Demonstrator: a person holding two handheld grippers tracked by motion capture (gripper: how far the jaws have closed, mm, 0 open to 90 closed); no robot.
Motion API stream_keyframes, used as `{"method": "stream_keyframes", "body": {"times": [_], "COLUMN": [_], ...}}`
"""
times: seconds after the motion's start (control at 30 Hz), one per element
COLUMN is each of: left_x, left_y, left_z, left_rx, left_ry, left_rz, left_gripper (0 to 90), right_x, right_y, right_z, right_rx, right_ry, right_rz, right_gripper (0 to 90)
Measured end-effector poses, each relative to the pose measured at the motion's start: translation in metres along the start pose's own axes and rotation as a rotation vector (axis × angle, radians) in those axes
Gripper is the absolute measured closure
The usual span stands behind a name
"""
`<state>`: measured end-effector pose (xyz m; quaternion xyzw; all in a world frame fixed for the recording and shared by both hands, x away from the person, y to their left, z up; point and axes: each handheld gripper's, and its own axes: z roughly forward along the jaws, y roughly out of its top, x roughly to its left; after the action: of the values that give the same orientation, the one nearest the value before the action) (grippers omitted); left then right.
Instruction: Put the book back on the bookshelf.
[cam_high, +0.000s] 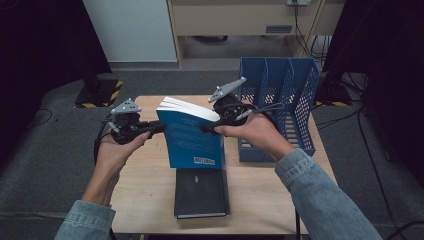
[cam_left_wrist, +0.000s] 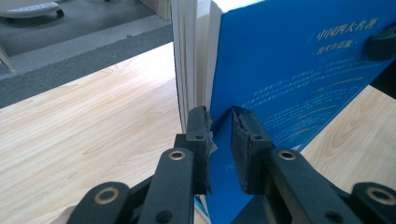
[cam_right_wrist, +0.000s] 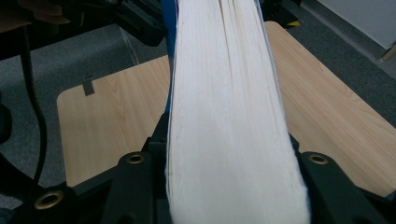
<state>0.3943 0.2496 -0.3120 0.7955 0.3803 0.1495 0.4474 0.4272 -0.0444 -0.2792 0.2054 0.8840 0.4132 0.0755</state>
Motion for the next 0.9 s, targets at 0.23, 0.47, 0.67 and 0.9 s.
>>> {"method": "stream_keyframes", "body": {"times": [0.23,0.47,0.67,0.9], "left_x": [-0.001,-0.001,-0.002,-0.003], "left_y": [0.000,0.000,0.000,0.000], "left_z": [0.001,0.001,0.001,0.001], "left_rx": [-0.004,-0.001,-0.004,-0.007], "left_ry": [0.002,0.007,0.006,0.007], "left_rz": [0.001,0.000,0.000,-0.001], "left_gripper": [76.1,76.0,75.8,75.7], "right_x": [0.001,-0.001,0.001,0.003], "right_y": [0.010,0.015,0.020,0.024], "right_z": [0.002,0.006,0.007,0.010], "right_rx": [0.010,0.016,0.039,0.046], "right_ry": [0.017,0.022,0.029,0.028], "right_rz": [-0.023,-0.017,-0.038,-0.053], "right_gripper": [52.9,51.3,47.2,46.1]}}
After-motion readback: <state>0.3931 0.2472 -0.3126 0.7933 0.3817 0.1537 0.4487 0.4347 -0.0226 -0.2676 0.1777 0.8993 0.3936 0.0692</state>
